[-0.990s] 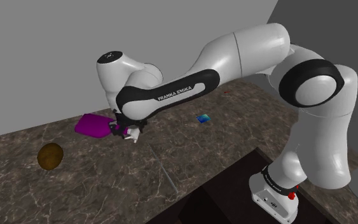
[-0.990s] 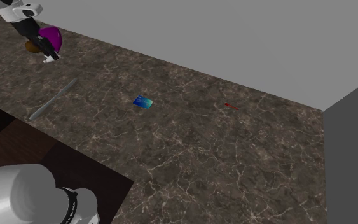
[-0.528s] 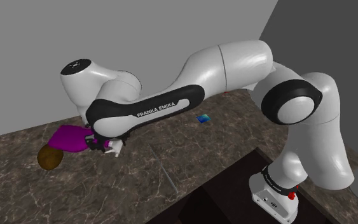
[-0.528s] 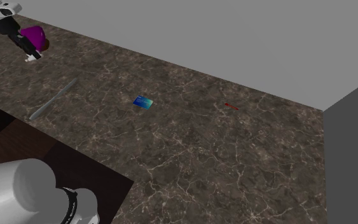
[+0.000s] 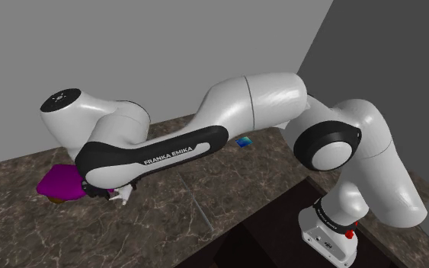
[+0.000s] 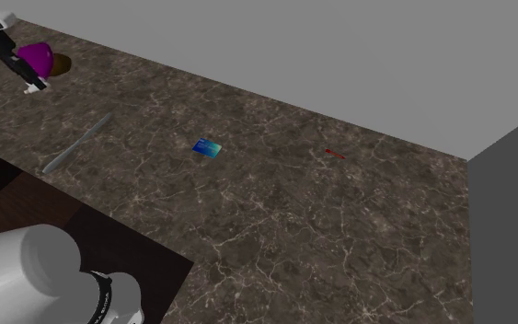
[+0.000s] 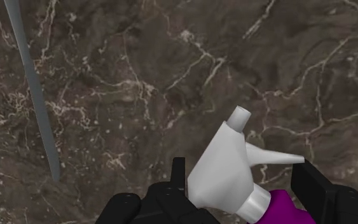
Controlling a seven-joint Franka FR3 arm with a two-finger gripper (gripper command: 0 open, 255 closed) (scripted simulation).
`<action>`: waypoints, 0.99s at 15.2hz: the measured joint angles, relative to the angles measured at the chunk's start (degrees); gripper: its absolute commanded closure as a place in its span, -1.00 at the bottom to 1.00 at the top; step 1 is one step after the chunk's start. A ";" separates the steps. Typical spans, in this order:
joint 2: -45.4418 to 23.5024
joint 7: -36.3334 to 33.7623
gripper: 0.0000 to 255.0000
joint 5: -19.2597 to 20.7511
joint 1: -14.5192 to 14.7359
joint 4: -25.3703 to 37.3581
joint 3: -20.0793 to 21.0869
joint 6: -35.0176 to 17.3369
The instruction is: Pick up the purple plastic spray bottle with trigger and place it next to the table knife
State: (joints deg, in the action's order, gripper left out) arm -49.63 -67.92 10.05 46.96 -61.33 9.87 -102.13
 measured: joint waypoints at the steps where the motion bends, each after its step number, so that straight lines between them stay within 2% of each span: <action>1: -0.39 -0.01 1.00 0.03 0.01 0.11 -0.04 -0.27; 12: -4.19 -0.63 1.00 0.57 0.12 -1.98 -0.41 -6.33; 15: -4.11 -0.66 1.00 0.62 0.08 -2.14 -0.40 -6.18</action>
State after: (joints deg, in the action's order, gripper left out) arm -53.74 -68.58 10.67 47.04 -63.46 9.47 -108.31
